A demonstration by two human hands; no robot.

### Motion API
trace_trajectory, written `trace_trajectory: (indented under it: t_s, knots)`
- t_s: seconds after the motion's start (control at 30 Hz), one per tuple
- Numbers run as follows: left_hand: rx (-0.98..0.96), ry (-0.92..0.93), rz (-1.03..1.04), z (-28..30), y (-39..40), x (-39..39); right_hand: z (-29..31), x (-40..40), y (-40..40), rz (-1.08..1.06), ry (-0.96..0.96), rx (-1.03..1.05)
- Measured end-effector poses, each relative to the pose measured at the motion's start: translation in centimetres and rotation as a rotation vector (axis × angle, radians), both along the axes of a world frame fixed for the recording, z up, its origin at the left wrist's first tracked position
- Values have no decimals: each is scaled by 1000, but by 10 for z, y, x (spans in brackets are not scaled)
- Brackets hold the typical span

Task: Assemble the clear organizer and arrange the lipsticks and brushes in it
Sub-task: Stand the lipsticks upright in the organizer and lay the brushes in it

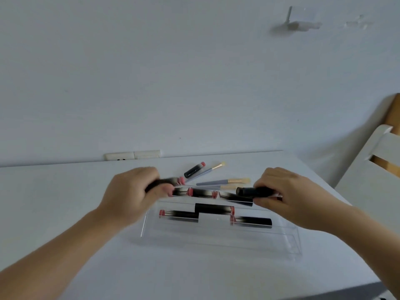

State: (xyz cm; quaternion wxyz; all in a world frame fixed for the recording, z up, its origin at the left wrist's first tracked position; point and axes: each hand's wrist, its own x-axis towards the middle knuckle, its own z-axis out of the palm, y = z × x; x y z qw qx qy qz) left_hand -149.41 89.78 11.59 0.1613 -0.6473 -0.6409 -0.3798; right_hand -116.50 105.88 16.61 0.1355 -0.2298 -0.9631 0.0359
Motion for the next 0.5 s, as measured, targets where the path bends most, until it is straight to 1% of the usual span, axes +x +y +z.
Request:
trace_trajectory:
  t_s: [0.07, 0.17, 0.37, 0.5]
  knots:
    - [62, 190, -57, 0, -4, 26, -1, 1, -5, 11, 4, 76]
    - [87, 335, -117, -8, -9, 43, -3, 2, -13, 34, 36, 137]
    - [111, 476, -94, -24, -14, 44, -18, 3, -18, 49, 28, 137]
    - [79, 467, -92, -30, -16, 39, -22, 5, -14, 69, 80, 85]
